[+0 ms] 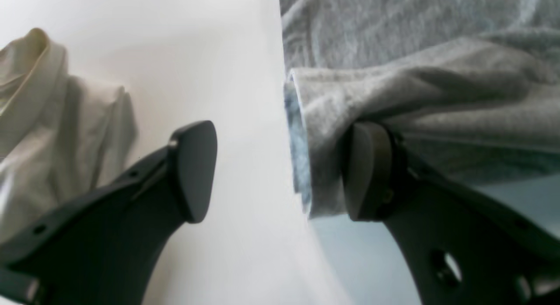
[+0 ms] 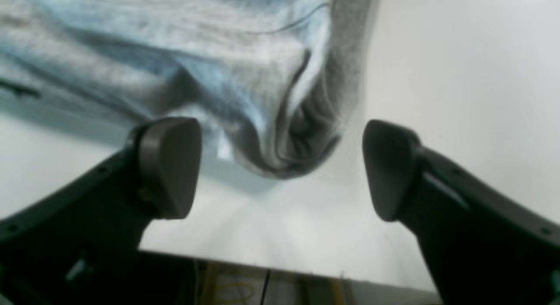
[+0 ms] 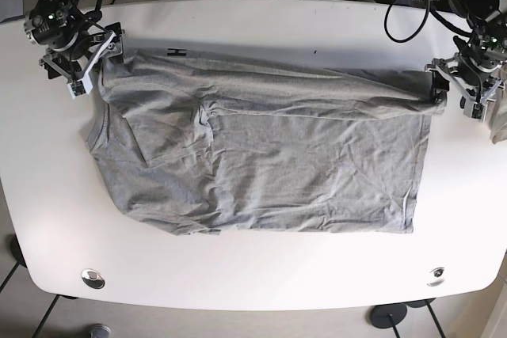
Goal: Fold the T-shirt properly
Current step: 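Lift the shirt again with both grippers and lay it flat, then pull the held shirt edge taut with both grippers, then release and grasp the shirt hem on either side with both grippers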
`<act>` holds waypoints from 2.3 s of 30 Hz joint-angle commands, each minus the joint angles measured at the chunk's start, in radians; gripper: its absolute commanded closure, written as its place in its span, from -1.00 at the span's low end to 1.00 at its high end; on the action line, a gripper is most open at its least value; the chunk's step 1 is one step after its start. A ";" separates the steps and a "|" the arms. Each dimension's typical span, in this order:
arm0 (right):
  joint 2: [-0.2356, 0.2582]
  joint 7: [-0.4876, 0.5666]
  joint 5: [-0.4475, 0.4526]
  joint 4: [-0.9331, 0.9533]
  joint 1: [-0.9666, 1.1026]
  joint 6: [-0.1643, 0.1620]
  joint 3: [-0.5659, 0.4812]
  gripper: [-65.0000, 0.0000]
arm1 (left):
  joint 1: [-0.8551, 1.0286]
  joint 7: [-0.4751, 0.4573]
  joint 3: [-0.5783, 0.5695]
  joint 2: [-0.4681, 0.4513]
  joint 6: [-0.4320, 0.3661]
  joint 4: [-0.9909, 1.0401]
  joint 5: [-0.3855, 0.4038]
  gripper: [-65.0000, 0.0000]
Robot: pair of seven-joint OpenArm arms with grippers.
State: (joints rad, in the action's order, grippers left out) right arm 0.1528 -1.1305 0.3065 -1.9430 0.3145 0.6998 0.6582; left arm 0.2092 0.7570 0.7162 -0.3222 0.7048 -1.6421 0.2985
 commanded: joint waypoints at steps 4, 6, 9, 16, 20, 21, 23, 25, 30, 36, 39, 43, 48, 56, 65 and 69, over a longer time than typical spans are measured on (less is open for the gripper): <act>0.026 -0.090 0.167 -0.023 0.004 -0.002 0.134 -0.70 | 0.103 -0.021 0.118 -0.030 -0.007 -0.148 0.267 -0.27; 0.026 -0.090 0.165 -0.023 -0.002 -0.002 0.111 -0.70 | 0.129 -0.021 0.102 -0.053 -0.007 -0.145 0.331 -0.27; 0.023 -0.090 0.167 -0.023 -0.010 -0.002 0.047 -0.70 | 0.143 -0.021 0.047 -0.053 -0.007 -0.143 0.337 -0.27; 0.018 -0.082 0.164 0.026 -0.016 -0.002 -0.008 -0.64 | 0.137 -0.027 0.003 -0.048 -0.007 -0.013 0.229 -0.27; 0.021 -0.006 0.164 0.139 -0.035 -0.002 -0.012 -0.32 | 0.071 -0.027 -0.042 -0.047 -0.007 0.110 0.118 -0.25; 0.023 0.016 0.164 0.176 -0.036 -0.002 -0.012 -0.26 | 0.052 -0.029 -0.043 -0.047 -0.007 0.144 0.115 -0.16; 0.024 0.023 0.164 0.222 -0.038 -0.002 -0.010 -0.20 | 0.037 -0.029 -0.045 -0.047 -0.007 0.201 0.115 0.05; 0.024 0.023 0.165 0.242 -0.038 -0.002 -0.008 0.03 | 0.035 -0.029 -0.048 -0.053 -0.007 0.251 0.113 0.37; 0.026 0.019 0.165 0.241 -0.027 -0.002 -0.010 0.92 | 0.082 -0.023 -0.097 -0.051 -0.007 0.231 -0.026 0.73; 0.113 0.017 0.175 0.239 0.022 -0.002 -0.005 0.93 | 0.235 -0.023 -0.004 0.030 -0.007 0.079 -0.054 0.73; 0.132 0.011 0.176 0.239 0.068 -0.002 -0.005 0.92 | 0.284 -0.021 0.006 0.047 -0.007 0.047 -0.055 0.73; 0.132 0.011 0.176 0.210 0.111 -0.002 -0.005 0.79 | 0.325 -0.021 0.006 0.051 -0.007 0.019 -0.055 0.71; 0.121 0.014 0.176 0.073 0.148 -0.002 -0.004 -0.38 | 0.327 -0.021 0.006 0.048 -0.007 0.019 -0.052 0.13; 0.129 0.016 0.164 0.069 -0.044 -0.002 -0.012 -0.54 | 0.184 -0.021 0.001 0.028 -0.007 -0.119 -0.049 0.00; 0.121 0.109 -0.054 0.445 -0.473 -0.002 -0.170 -0.54 | 0.057 0.005 -0.088 0.034 -0.007 -0.218 -0.049 0.00; 0.123 0.214 -0.117 0.706 -0.680 -0.002 -0.249 -0.54 | -0.032 0.006 -0.088 0.061 -0.007 -0.217 -0.075 0.00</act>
State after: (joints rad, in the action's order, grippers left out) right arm 0.2546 -0.9295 0.1791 -1.2140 -0.3435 0.6998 0.4019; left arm 0.1783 0.7780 0.6193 -0.2455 0.7044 -1.8389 0.2203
